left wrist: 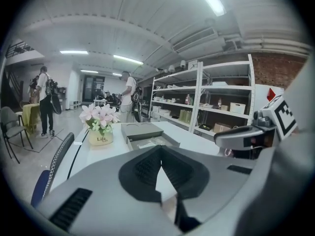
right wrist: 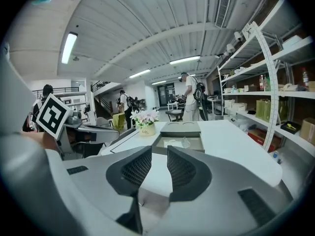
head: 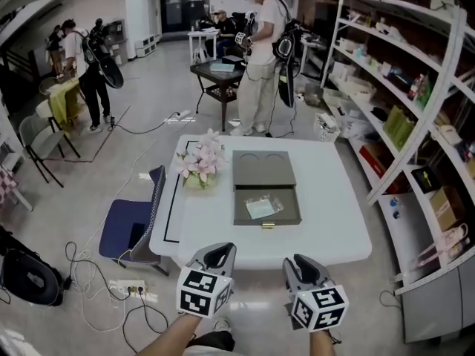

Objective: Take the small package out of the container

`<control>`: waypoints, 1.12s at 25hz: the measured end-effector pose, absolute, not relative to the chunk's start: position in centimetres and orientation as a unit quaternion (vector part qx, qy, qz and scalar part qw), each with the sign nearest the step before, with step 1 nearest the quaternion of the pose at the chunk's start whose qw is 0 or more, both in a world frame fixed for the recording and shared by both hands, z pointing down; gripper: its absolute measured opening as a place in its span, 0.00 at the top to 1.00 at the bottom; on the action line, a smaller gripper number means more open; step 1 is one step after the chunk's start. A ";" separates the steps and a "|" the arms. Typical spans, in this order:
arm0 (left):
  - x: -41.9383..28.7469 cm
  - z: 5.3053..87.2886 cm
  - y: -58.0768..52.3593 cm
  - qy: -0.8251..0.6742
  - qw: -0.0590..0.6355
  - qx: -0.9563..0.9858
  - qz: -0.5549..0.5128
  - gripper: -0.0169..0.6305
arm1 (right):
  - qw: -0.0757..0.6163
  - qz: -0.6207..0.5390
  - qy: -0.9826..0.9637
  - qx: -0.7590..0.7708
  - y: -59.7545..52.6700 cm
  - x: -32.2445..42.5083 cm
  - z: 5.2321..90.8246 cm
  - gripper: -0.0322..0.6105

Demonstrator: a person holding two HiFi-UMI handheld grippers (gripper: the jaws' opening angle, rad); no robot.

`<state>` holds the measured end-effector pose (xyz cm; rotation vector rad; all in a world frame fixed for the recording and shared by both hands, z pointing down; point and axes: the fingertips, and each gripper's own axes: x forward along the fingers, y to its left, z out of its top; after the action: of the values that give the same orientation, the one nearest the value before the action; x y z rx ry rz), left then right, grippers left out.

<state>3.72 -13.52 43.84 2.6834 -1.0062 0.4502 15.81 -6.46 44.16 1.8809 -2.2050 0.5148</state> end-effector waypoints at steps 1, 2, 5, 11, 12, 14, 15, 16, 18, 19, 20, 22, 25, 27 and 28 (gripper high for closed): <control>3.9 43.9 -14.3 -0.341 0.121 0.919 0.155 0.97 | 0.101 0.177 -0.744 0.637 -7.1 15.9 44.2 0.81; 4.0 43.9 -15.0 -0.338 0.123 0.920 0.154 0.97 | 0.104 0.179 -0.742 0.638 -7.8 15.9 44.3 0.80; 4.2 43.7 -17.1 -0.330 0.123 0.924 0.152 0.97 | 0.116 0.180 -0.741 0.637 -9.8 16.0 44.1 0.79; 3.6 43.8 -20.0 -0.320 0.124 0.928 0.148 0.97 | 0.139 0.179 -0.736 0.638 -13.5 16.3 43.7 0.78; 3.5 43.9 -20.3 -0.320 0.125 0.928 0.148 0.97 | 0.140 0.181 -0.736 0.637 -14.1 16.5 43.8 0.78; 3.4 44.2 -21.0 -0.321 0.127 0.927 0.148 0.97 | 0.146 0.185 -0.737 0.634 -15.2 16.8 43.8 0.75; 3.3 44.3 -21.4 -0.321 0.128 0.927 0.148 0.97 | 0.152 0.185 -0.738 0.631 -15.8 17.0 43.9 0.75; 3.4 44.5 -21.7 -0.321 0.128 0.926 0.150 0.97 | 0.157 0.184 -0.738 0.630 -16.4 17.2 44.0 0.74; 3.7 44.8 -22.3 -0.320 0.126 0.926 0.152 0.97 | 0.167 0.184 -0.740 0.625 -17.6 17.7 44.2 0.73; 3.8 44.9 -22.7 -0.321 0.126 0.926 0.153 0.97 | 0.170 0.185 -0.742 0.622 -18.3 17.9 44.4 0.73; 4.0 45.1 -23.1 -0.322 0.127 0.926 0.154 0.97 | 0.172 0.188 -0.744 0.617 -18.9 18.1 44.6 0.73; 4.3 45.5 -24.0 -0.325 0.127 0.924 0.157 0.97 | 0.177 0.196 -0.751 0.605 -20.3 18.4 45.1 0.72; 4.9 45.9 -25.4 -0.332 0.127 0.921 0.161 0.97 | 0.190 0.206 -0.759 0.587 -22.4 19.1 45.9 0.71; 5.3 46.2 -26.4 -0.335 0.129 0.919 0.164 0.97 | 0.204 0.215 -0.761 0.577 -23.7 19.7 46.7 0.71; 5.5 46.4 -26.9 -0.337 0.130 0.918 0.165 0.97 | 0.211 0.220 -0.762 0.571 -24.3 19.9 47.2 0.70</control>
<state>5.54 -26.88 46.37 2.6667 -0.9789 0.4808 19.94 -24.30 47.24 1.5862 -2.1180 0.6116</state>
